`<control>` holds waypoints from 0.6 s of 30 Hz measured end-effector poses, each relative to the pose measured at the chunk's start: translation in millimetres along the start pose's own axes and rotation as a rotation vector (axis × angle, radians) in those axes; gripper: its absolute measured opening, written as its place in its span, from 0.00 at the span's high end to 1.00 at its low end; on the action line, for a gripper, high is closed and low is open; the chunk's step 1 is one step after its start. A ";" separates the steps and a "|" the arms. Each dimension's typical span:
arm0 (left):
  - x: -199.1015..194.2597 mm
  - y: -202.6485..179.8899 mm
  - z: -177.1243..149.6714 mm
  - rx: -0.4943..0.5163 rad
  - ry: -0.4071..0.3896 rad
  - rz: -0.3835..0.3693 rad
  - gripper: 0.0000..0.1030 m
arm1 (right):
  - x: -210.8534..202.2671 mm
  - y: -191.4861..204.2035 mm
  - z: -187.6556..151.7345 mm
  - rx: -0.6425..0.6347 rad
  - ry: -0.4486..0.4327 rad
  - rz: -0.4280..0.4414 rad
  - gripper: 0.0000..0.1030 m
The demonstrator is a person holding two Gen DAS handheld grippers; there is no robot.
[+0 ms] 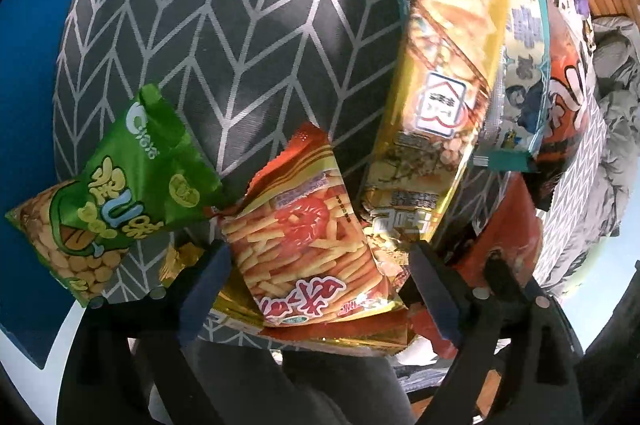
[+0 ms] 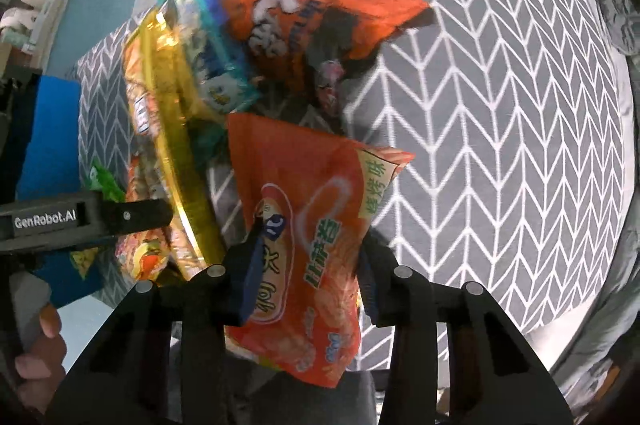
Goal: Organize snacks
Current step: 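Grasp the large orange bag with the right tool while the left tool grasps the red stick-snack bag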
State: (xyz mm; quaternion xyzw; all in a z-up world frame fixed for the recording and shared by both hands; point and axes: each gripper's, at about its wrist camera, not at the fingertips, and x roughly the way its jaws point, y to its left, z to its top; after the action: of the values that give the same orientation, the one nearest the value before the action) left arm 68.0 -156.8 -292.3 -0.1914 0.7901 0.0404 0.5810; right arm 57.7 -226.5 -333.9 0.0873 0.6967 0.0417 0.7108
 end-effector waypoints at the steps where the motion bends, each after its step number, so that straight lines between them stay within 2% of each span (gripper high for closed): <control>1: 1.6 -2.4 -0.4 0.002 0.000 -0.005 0.11 | -0.4 -4.2 -0.4 0.006 0.002 0.010 0.62; 3: 3.7 -1.4 -1.1 0.004 -0.001 -0.016 0.11 | -1.2 -9.4 0.2 0.017 0.005 0.023 0.62; 5: 4.1 -0.8 -1.4 0.014 -0.008 -0.025 0.15 | -5.9 -19.2 -0.6 0.024 0.010 0.031 0.57; 6: 4.0 -1.3 -0.3 0.017 -0.011 -0.025 0.21 | -8.1 -23.8 0.3 0.033 0.011 0.035 0.56; 7: 3.2 3.7 -0.5 0.021 -0.014 -0.025 0.28 | -7.2 -26.1 1.1 0.044 0.015 0.041 0.52; 8: 3.2 6.8 -2.4 0.024 -0.015 -0.027 0.28 | -5.1 -26.1 2.6 0.050 0.022 0.038 0.43; 9: 2.9 11.6 -5.5 0.026 -0.016 -0.039 0.29 | -3.2 -25.1 2.8 0.056 0.025 0.033 0.38; 10: 1.7 12.1 -6.3 0.025 -0.017 -0.042 0.34 | -1.8 -24.6 2.5 0.063 0.023 0.025 0.32; 18: 3.4 31.1 -11.0 0.024 -0.030 -0.080 0.47 | 12.8 -10.8 1.5 0.036 0.026 -0.006 0.32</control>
State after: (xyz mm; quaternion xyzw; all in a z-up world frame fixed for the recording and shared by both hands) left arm 46.3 -132.1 -296.8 -0.2151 0.7734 0.0105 0.5962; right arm 58.9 -234.9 -348.4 0.0975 0.7067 0.0280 0.7002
